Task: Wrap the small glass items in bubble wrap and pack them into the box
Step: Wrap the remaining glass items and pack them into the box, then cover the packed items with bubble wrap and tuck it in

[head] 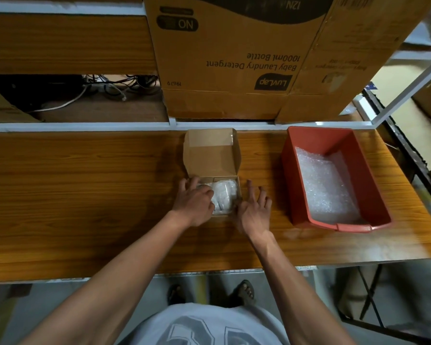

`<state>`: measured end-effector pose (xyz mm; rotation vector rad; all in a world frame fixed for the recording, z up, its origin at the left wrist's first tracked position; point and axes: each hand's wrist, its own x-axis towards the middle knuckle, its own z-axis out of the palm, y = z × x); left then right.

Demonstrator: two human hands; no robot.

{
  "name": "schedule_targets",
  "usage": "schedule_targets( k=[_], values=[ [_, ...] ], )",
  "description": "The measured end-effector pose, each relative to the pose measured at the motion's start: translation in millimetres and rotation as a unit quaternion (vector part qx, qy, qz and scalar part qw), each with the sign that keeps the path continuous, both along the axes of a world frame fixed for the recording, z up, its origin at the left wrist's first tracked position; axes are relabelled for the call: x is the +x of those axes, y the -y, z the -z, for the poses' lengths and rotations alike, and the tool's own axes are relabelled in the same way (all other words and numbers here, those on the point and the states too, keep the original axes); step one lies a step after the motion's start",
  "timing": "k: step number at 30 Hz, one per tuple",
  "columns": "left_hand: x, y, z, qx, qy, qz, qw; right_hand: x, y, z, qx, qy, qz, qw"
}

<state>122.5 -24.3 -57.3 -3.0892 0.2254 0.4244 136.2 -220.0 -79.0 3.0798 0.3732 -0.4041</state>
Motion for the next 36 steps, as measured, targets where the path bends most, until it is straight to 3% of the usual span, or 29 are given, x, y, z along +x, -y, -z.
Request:
schedule_targets(
  k=[4, 9, 17, 22, 28, 30, 32, 36],
  values=[
    [10.5, -2.8, -6.1, 0.042, -0.029, 0.039, 0.998, 3.5, -1.9, -13.1, -0.013, -0.043, -0.005, 0.999],
    [2.8, -3.0, -5.4, 0.043, 0.024, 0.068, 0.996, -1.0, 2.9, -13.7, 0.006, -0.05, -0.013, 0.999],
    [8.0, 6.3, -10.8, 0.024, -0.053, 0.047, 0.997, 0.7, 6.9, -15.1, 0.041, -0.06, -0.012, 0.997],
    [16.7, 26.8, -31.0, -0.127, 0.047, -0.042, 0.99, 11.1, 21.9, -37.2, 0.143, 0.064, -0.002, 0.988],
    [48.5, 108.4, -62.6, -0.377, 0.1, -0.072, 0.918, 47.9, 84.7, -91.2, 0.317, 0.21, 0.11, 0.919],
    [58.4, 142.3, -68.2, -0.411, 0.126, -0.054, 0.901, 61.9, 123.1, -93.2, 0.308, 0.211, 0.158, 0.914],
    [68.4, 174.4, -74.7, -0.42, 0.141, -0.033, 0.896, 74.3, 162.8, -86.2, 0.261, 0.157, 0.185, 0.934],
    [96.9, 228.6, -76.8, -0.379, 0.096, 0.02, 0.92, 83.1, 220.5, -58.0, 0.115, 0.024, 0.207, 0.971]
  ],
)
